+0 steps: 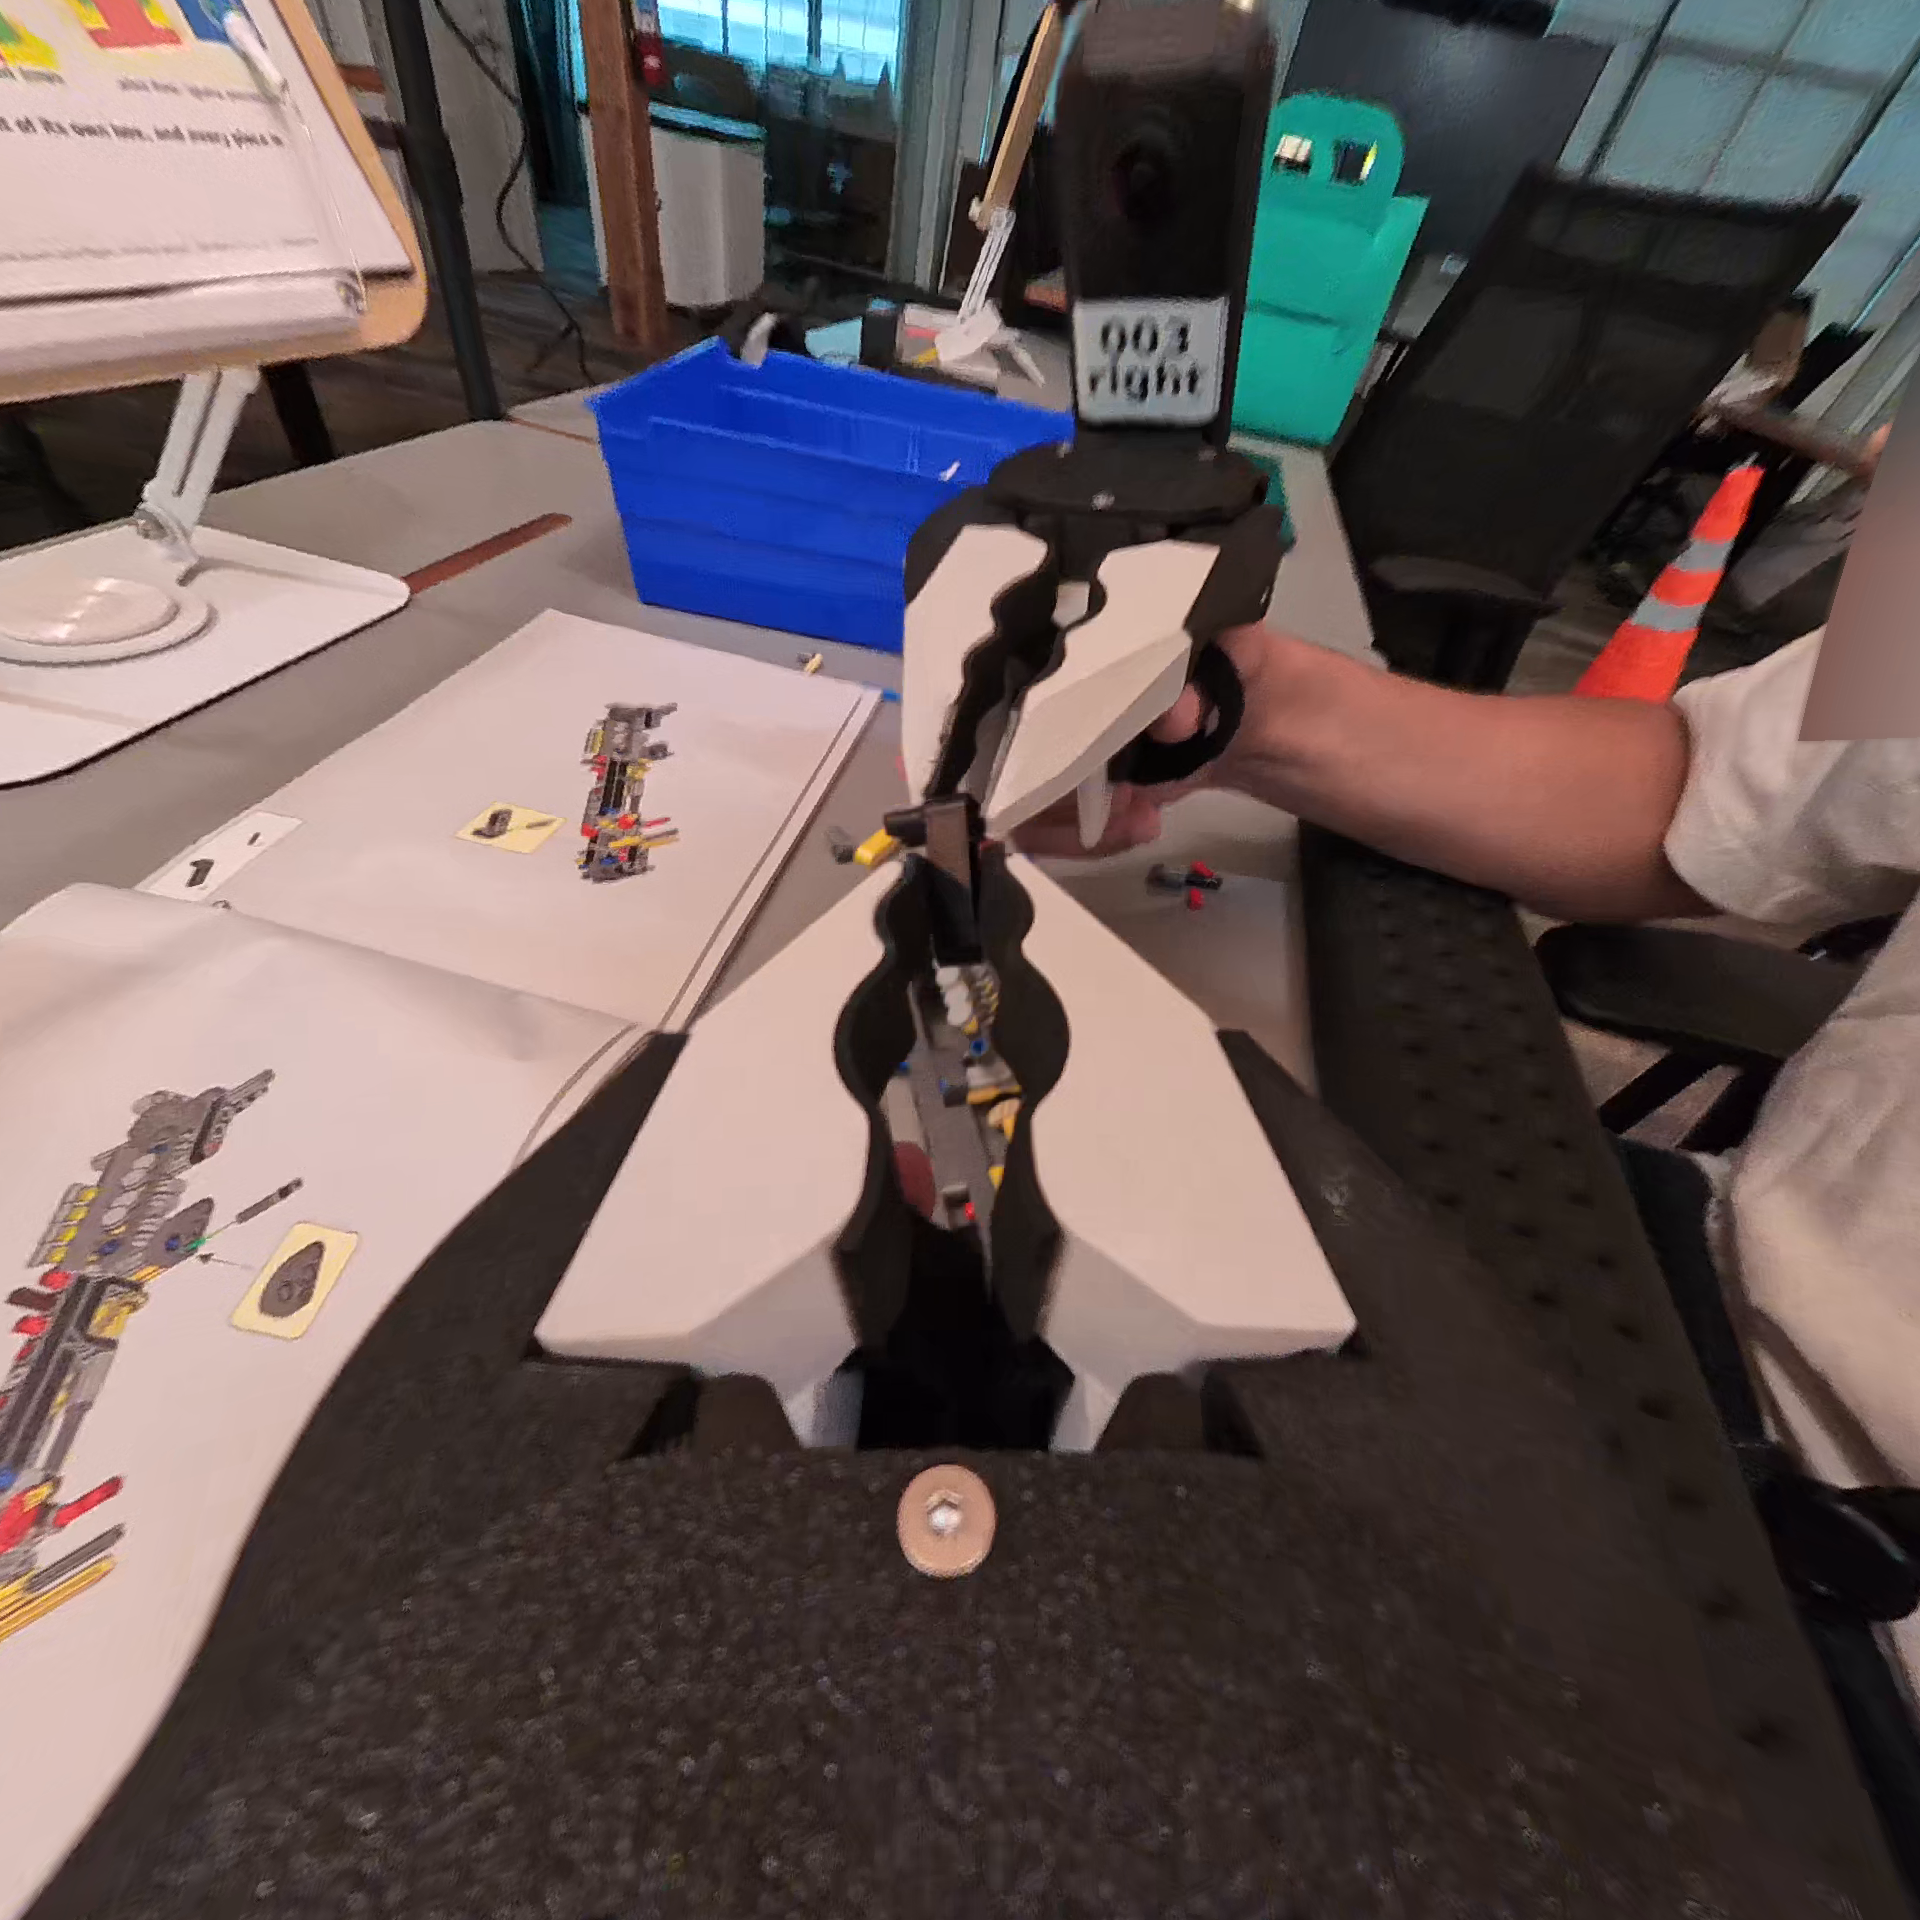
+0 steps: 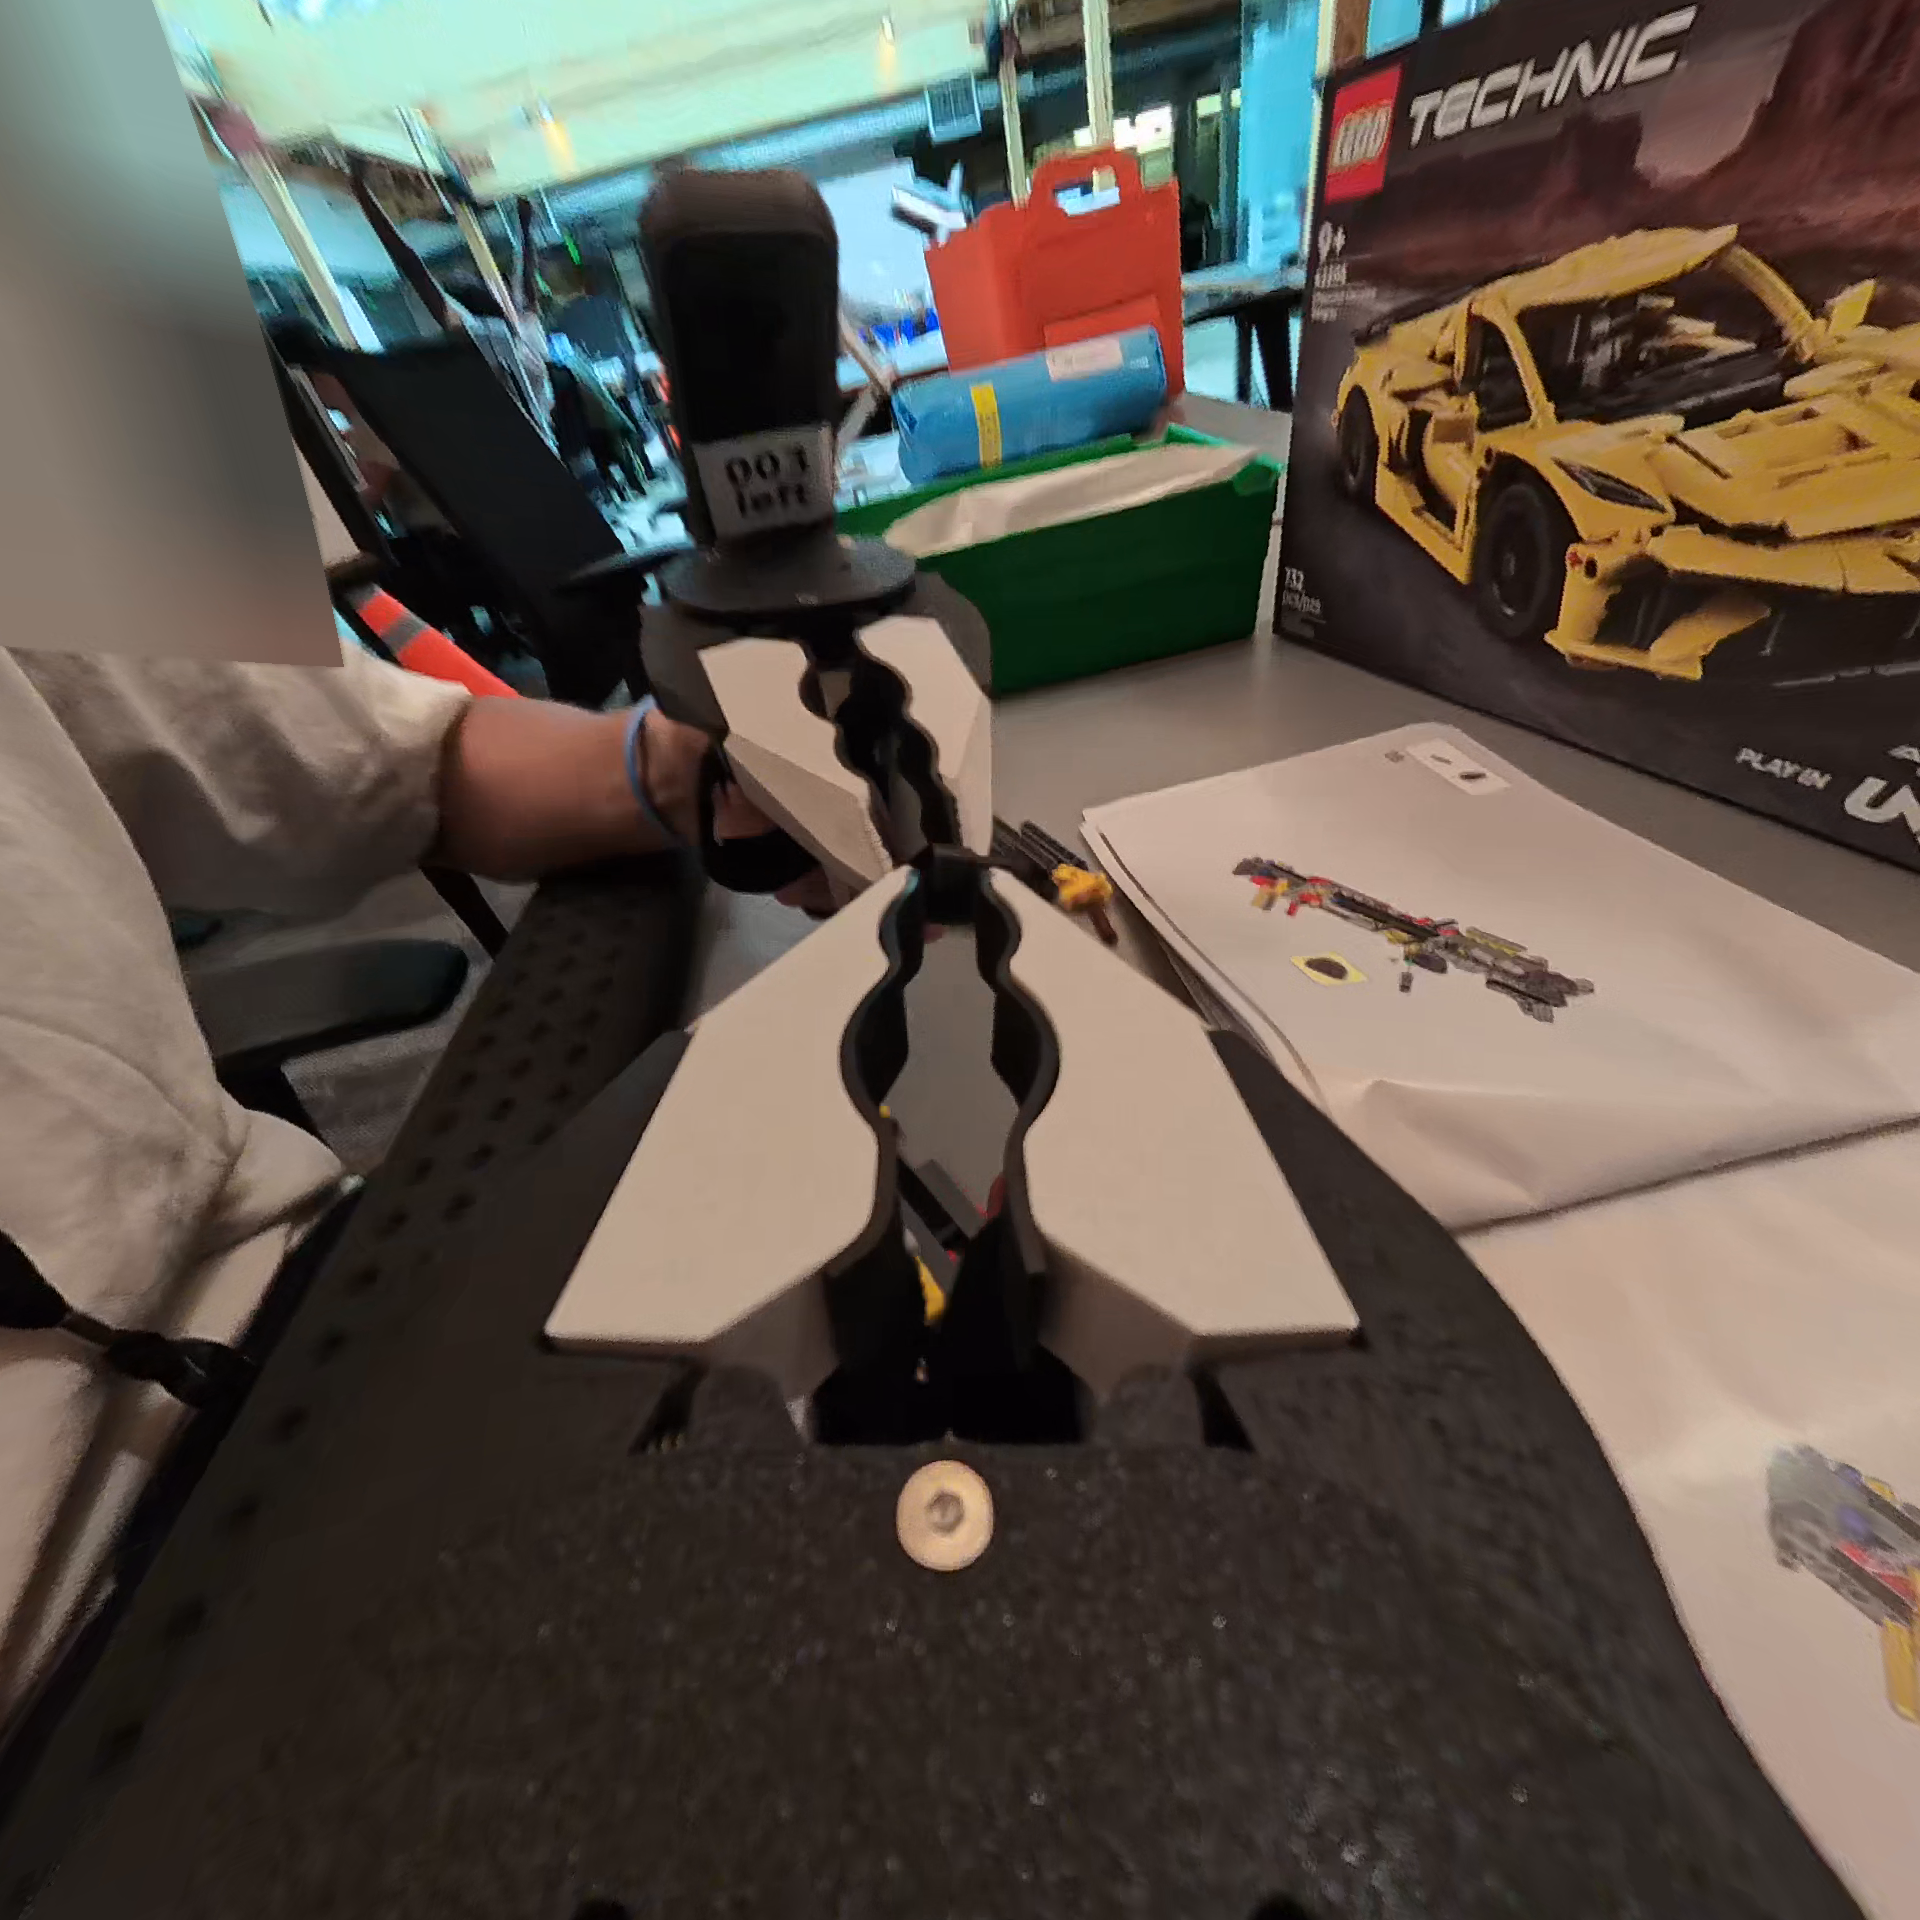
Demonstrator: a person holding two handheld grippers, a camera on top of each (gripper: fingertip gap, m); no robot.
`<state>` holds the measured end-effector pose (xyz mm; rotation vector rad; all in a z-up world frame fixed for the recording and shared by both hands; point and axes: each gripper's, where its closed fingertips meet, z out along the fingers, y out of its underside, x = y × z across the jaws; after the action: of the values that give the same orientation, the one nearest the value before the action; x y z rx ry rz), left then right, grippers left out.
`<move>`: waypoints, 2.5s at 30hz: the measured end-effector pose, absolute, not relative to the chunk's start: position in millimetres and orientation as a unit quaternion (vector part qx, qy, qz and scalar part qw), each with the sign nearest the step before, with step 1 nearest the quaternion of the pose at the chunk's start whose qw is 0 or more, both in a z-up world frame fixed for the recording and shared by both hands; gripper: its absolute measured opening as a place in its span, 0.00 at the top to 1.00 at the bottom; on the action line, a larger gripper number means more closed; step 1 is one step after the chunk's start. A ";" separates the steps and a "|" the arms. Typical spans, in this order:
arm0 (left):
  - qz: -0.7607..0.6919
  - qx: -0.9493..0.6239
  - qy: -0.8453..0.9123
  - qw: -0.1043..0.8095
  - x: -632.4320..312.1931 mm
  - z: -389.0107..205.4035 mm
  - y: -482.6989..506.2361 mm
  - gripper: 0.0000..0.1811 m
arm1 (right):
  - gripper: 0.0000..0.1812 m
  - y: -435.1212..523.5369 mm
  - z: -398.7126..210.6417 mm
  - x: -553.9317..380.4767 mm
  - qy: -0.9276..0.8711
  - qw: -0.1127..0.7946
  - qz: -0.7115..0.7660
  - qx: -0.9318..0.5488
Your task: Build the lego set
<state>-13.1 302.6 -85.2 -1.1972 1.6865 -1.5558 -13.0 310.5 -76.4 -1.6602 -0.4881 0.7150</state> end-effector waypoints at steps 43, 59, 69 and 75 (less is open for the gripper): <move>-0.304 -0.256 0.731 0.555 -13.0 -92.1 292.4 0.96 | 0.91 298.4 -71.9 -4.2 -0.207 0.569 0.342 -0.719; -0.078 -0.234 0.744 0.621 -3.2 -111.6 317.1 0.96 | 0.95 313.0 -98.3 -8.7 -0.213 0.550 0.262 -0.764; 0.053 -0.228 0.733 0.638 -1.6 -119.8 335.6 0.96 | 0.98 336.9 -109.5 -4.3 -0.105 0.543 0.220 -0.804; 0.081 -0.229 0.737 0.630 -0.1 -127.0 342.1 0.96 | 0.99 342.7 -116.0 -0.3 -0.106 0.545 0.102 -0.826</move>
<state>-0.1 342.1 -127.0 -0.5246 1.6888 0.1864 -0.3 342.7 -116.0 -1.9583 -0.2512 0.2411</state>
